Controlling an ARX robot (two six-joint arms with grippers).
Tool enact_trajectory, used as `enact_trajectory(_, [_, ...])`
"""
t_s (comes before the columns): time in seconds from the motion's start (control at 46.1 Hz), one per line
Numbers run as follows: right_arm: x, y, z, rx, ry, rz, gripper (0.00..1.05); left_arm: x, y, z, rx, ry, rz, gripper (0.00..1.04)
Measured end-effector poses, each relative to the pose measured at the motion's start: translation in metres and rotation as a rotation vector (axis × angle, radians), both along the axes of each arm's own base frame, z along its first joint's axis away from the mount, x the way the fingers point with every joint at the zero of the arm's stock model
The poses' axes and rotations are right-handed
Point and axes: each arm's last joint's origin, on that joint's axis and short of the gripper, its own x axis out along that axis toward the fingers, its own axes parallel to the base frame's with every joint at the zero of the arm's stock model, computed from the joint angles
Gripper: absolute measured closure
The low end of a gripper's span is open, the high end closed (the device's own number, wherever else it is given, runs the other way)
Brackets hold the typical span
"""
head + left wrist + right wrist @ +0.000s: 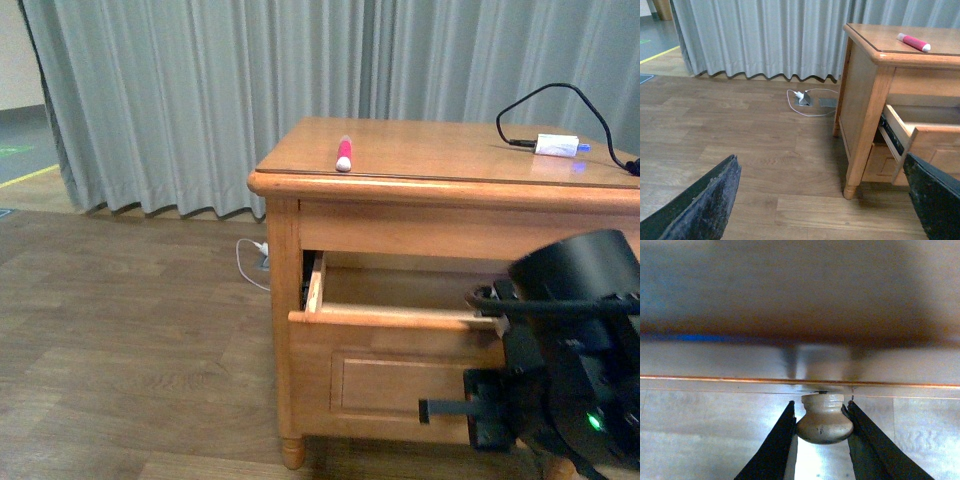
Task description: Place pink marker in drawer with both arms
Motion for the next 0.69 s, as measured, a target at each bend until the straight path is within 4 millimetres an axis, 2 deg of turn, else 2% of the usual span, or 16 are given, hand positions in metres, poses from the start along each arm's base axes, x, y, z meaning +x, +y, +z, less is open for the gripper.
enact_trajectory(0.065, [-0.023,-0.001,0.001,0.020,0.025,0.016,0.81,0.000,0.000,0.000,0.000,0.000,0.000,0.06])
enact_trajectory(0.173, [-0.046,-0.002,0.005,0.018,0.030,0.030,0.64,0.000,0.000,0.000,0.000,0.000,0.000,0.06])
enact_trajectory(0.26, [-0.056,-0.002,0.013,0.033,0.016,0.029,0.54,0.000,0.000,0.000,0.000,0.000,0.000,0.06])
enact_trajectory(0.39, [-0.071,-0.003,0.033,0.070,-0.026,0.022,0.34,0.000,0.000,0.000,0.000,0.000,0.000,0.06])
enact_trajectory(0.455, [-0.089,-0.005,0.054,0.100,-0.063,0.023,0.18,0.000,0.000,0.000,0.000,0.000,0.000,0.06])
enact_trajectory(0.52, [-0.104,-0.008,0.072,0.117,-0.098,0.025,0.07,0.000,0.000,0.000,0.000,0.000,0.000,0.06])
enact_trajectory(0.694, [-0.139,-0.017,0.115,0.132,-0.210,0.023,0.08,0.000,0.000,0.000,0.000,0.000,0.000,0.06])
